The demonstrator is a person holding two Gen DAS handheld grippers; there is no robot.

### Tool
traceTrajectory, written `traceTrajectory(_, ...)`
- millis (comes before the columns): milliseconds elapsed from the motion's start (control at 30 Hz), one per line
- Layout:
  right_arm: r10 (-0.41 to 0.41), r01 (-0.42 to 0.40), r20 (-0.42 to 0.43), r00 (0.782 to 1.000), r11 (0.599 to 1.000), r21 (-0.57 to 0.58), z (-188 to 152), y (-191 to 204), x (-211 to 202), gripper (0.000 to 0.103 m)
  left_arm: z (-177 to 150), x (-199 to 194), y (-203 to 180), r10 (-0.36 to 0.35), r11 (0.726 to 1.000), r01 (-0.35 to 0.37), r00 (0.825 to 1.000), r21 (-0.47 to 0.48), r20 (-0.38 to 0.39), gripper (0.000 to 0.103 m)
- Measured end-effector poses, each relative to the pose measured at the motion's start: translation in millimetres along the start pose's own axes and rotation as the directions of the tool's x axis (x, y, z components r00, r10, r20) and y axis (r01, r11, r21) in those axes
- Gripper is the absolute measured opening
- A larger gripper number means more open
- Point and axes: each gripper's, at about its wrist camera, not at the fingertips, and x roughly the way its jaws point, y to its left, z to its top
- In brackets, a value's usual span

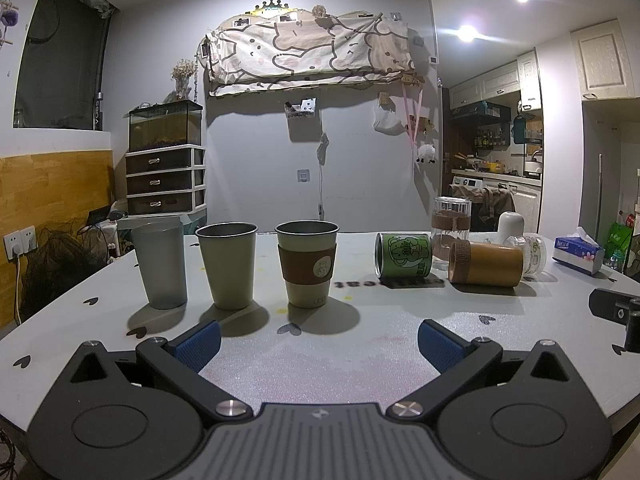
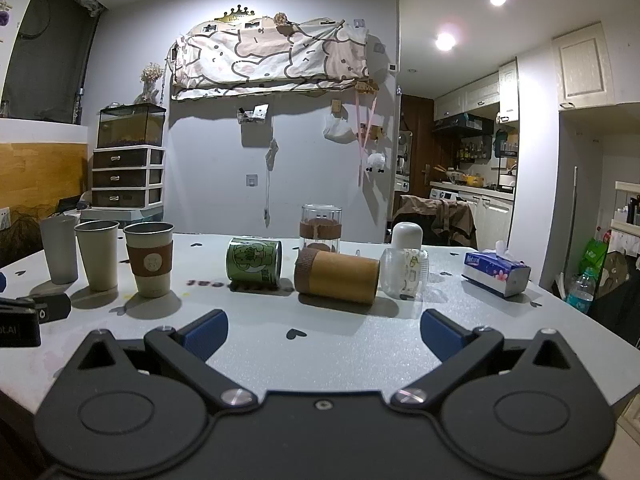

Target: Flip cup upright

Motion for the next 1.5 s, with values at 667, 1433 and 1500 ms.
traceTrajectory(667, 0.0, 0.0, -0.001, 1.0, 1.0, 0.0, 0, 0, 0, 0.103, 0, 0, 0, 0.0, 1.0, 0.0, 1.0, -0.001, -0.001, 0.103)
traceTrajectory(1433, 0.047, -0.047, 0.002, 0.999, 0.999, -0.026, 5, 2, 13, 0.103, -4, 3, 3, 0.004, 1.0, -0.004, 1.0, -0.009, -0.015, 0.103)
traceTrajectory(1500, 0.045, -0.045, 0.007, 0.999, 0.996, -0.075, 9, 5, 22, 0.103, -6, 4, 5, 0.004, 1.0, -0.004, 1.0, -0.017, -0.024, 0.103)
